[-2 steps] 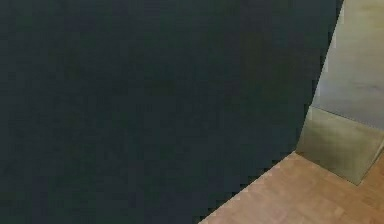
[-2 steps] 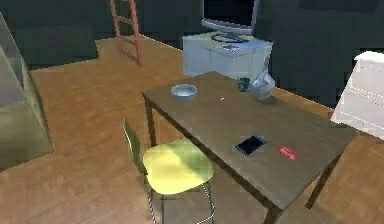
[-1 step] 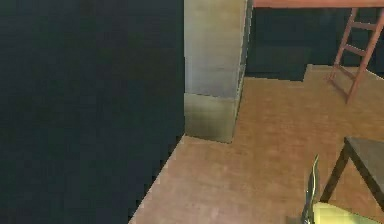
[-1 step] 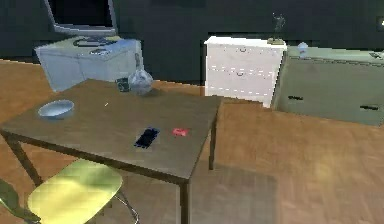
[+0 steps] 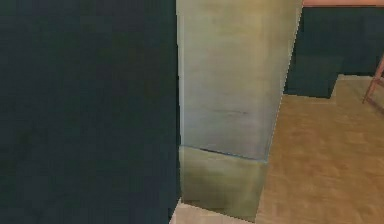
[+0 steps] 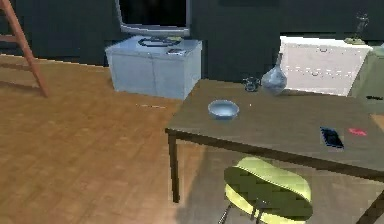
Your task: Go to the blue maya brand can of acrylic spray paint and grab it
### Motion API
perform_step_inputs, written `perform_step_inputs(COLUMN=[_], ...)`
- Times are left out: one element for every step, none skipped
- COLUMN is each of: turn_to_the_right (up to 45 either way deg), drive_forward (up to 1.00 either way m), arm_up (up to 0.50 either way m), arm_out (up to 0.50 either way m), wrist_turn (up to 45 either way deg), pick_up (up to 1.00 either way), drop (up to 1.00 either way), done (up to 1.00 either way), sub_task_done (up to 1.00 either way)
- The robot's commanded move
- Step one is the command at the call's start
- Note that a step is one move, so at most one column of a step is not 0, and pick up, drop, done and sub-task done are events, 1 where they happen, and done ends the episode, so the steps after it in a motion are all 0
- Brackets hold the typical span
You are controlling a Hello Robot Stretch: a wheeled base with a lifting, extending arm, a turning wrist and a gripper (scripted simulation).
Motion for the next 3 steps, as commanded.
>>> perform_step_inputs(turn_to_the_right=[6.0, 0.0, 45.0], drive_forward=[0.00, 0.10, 0.00], arm_up=[0.00, 0.00, 0.00], arm_out=[0.00, 0.00, 0.00], wrist_turn=[0.0, 0.0, 0.0], pick_up=[0.00, 0.00, 0.00], drop=[0.00, 0.00, 0.00], done=[0.00, 0.00, 0.00], sub_task_done=[0.00, 0.00, 0.00])
